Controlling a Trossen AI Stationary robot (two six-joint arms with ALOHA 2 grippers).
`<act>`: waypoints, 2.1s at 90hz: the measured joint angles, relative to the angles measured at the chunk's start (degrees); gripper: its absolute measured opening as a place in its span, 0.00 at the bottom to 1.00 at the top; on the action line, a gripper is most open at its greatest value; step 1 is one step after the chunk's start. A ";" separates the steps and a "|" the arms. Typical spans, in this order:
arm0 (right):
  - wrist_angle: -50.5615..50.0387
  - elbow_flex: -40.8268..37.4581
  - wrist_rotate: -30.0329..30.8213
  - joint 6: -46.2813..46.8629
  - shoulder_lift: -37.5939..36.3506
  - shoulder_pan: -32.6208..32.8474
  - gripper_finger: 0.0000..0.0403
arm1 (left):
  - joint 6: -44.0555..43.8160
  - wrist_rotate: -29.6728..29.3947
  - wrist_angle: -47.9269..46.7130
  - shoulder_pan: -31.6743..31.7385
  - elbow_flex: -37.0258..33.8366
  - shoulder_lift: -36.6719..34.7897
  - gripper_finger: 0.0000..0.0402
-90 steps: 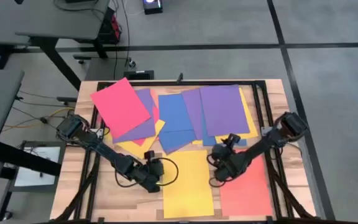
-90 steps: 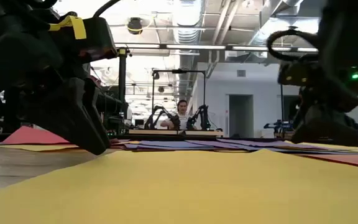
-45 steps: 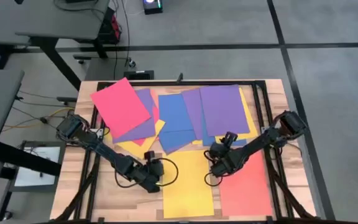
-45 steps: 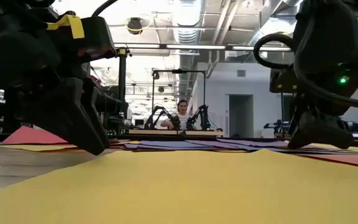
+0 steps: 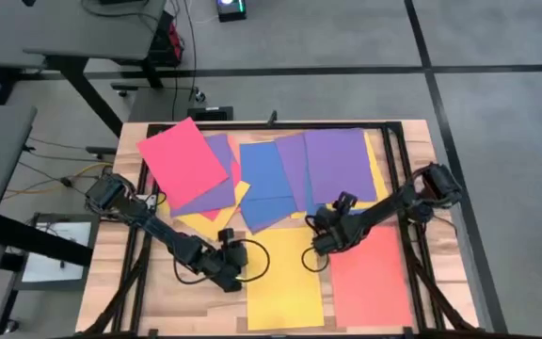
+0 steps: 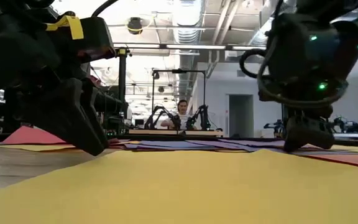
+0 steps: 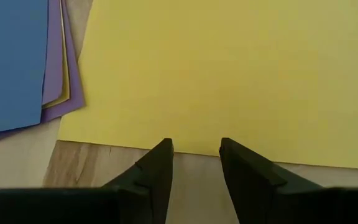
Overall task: Organize paper
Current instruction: Stack the yellow paper on top of the yellow paper
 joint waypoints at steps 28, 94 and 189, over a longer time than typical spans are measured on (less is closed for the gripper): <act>0.15 0.00 -0.06 -4.16 0.00 -0.66 0.32 | 0.01 0.00 -0.03 -0.13 0.00 0.00 0.29; -9.09 17.66 -13.36 -9.92 0.04 4.60 0.00 | 0.07 -0.76 0.64 -0.04 0.10 0.00 0.29; -6.43 33.99 -27.11 -17.81 -1.40 6.88 0.00 | 5.48 3.21 -31.77 4.75 20.41 -7.68 0.29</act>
